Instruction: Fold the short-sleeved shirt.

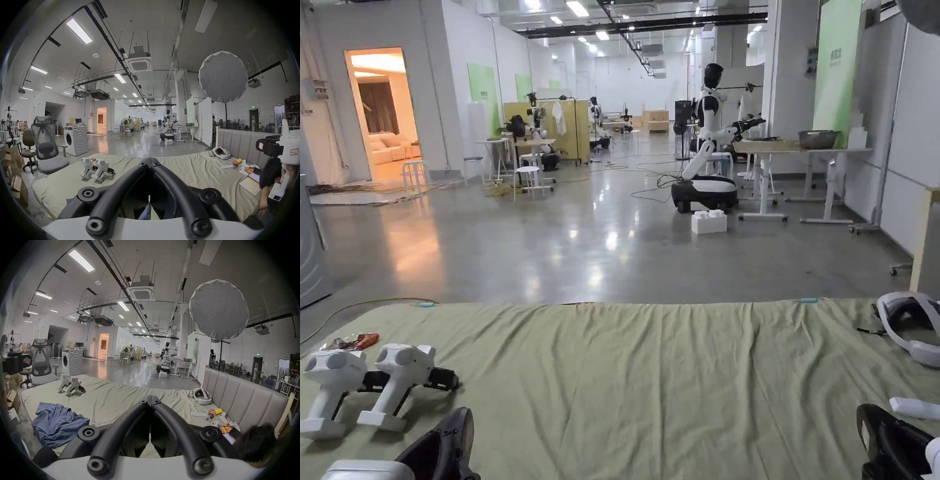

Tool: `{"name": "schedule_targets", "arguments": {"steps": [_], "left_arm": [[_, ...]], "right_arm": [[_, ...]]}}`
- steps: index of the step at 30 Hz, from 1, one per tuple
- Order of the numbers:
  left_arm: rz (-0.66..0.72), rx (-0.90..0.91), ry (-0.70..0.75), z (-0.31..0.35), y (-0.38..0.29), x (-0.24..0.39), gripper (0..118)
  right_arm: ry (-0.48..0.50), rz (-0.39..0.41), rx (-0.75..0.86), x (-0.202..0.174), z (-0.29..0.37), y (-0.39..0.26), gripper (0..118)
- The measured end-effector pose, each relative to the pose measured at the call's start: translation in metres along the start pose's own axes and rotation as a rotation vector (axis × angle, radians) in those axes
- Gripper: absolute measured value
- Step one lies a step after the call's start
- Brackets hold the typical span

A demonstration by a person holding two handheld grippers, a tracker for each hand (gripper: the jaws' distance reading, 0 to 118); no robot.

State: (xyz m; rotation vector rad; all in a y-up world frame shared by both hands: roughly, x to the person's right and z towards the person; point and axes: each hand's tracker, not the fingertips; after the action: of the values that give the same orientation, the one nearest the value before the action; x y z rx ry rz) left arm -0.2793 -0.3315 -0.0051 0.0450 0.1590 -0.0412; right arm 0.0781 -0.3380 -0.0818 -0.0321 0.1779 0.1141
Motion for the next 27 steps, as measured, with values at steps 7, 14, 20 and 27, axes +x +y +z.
{"name": "schedule_targets", "arguments": {"steps": [7,14,20,27], "left_arm": [[-0.118,-0.003,0.023,-0.001,0.006,0.001,1],[-0.136,0.012,-0.026,-0.003,0.009,0.003,1],[-0.656,-0.035,0.017,-0.007,0.004,0.025,1],[-1.599,-0.016,-0.171,0.012,-0.091,0.043,1]], "right_arm": [[-0.025,0.09,-0.01,0.004,0.001,0.001,2],[-0.037,0.146,0.003,0.006,0.002,0.004,2],[-0.059,0.624,-0.002,-0.005,0.0,0.0,2],[0.046,1.527,0.067,-0.025,0.009,-0.067,2]]}}
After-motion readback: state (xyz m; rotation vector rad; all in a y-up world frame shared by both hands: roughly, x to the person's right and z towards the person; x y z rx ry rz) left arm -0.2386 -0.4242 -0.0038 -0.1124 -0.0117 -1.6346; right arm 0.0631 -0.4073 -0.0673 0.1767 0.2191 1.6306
